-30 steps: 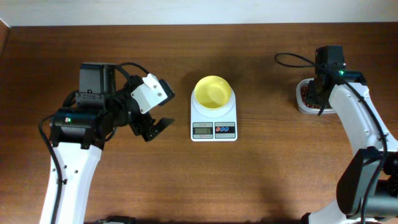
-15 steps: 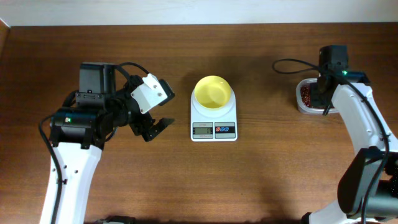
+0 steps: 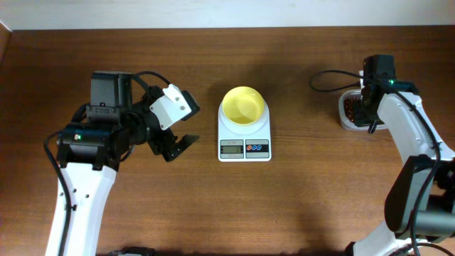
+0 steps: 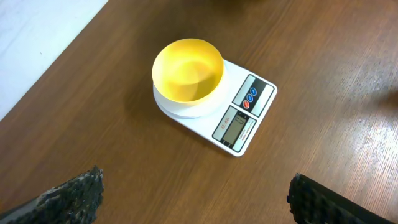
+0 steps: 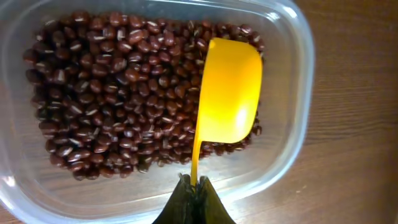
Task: Scoop item into bowl and weigh 50g on scale
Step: 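Dip the yellow scoop into the red beans and scoop them up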
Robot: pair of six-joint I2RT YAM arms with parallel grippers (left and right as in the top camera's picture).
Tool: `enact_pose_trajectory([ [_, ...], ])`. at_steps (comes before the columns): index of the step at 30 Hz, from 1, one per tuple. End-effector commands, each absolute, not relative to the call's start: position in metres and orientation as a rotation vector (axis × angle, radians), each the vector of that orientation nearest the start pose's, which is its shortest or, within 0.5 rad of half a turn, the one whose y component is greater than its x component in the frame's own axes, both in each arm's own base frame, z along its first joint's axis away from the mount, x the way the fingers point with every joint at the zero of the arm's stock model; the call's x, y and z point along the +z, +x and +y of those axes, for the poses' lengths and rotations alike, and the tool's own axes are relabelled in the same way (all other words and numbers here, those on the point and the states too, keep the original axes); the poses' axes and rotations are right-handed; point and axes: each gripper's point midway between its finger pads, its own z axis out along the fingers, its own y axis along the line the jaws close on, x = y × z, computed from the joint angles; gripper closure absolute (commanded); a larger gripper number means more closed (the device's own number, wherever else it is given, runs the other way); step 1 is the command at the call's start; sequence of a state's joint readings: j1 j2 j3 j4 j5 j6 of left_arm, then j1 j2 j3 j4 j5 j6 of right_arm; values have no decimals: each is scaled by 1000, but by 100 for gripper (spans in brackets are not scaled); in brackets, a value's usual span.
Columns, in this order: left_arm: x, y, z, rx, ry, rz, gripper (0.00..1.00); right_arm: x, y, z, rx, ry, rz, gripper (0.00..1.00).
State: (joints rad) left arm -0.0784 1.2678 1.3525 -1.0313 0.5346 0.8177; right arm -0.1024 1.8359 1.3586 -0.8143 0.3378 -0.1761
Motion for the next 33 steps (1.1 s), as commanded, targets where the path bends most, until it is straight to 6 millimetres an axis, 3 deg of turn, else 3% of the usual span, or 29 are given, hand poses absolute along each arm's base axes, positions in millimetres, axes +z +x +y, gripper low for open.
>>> enact_pose_trajectory([
  [1, 273, 302, -112, -321, 1200, 2021, 1, 72, 398, -77, -335, 3, 2879, 96],
  [6, 273, 302, -112, -320, 1200, 2021, 1, 69, 401, -53, -126, 0, 2878, 96],
  [11, 273, 302, -112, -321, 1200, 2021, 1, 69, 399, -55, -105, 100, 2883, 96],
  [14, 273, 302, -112, -321, 1200, 2021, 1, 68, 396, -50, -6, 134, 2890, 96],
  [17, 273, 302, -112, -321, 1200, 2021, 1, 68, 395, -58, 63, 251, 2880, 96],
  [27, 273, 302, -112, -321, 1200, 2021, 1, 86, 392, -67, 631, 503, 2733, 96],
  [30, 273, 302, -112, -320, 1200, 2021, 1, 85, 376, -70, 695, 580, 2762, 96],
  [33, 273, 302, -112, -321, 1200, 2021, 1, 85, 372, -72, 700, 601, 2770, 96],
])
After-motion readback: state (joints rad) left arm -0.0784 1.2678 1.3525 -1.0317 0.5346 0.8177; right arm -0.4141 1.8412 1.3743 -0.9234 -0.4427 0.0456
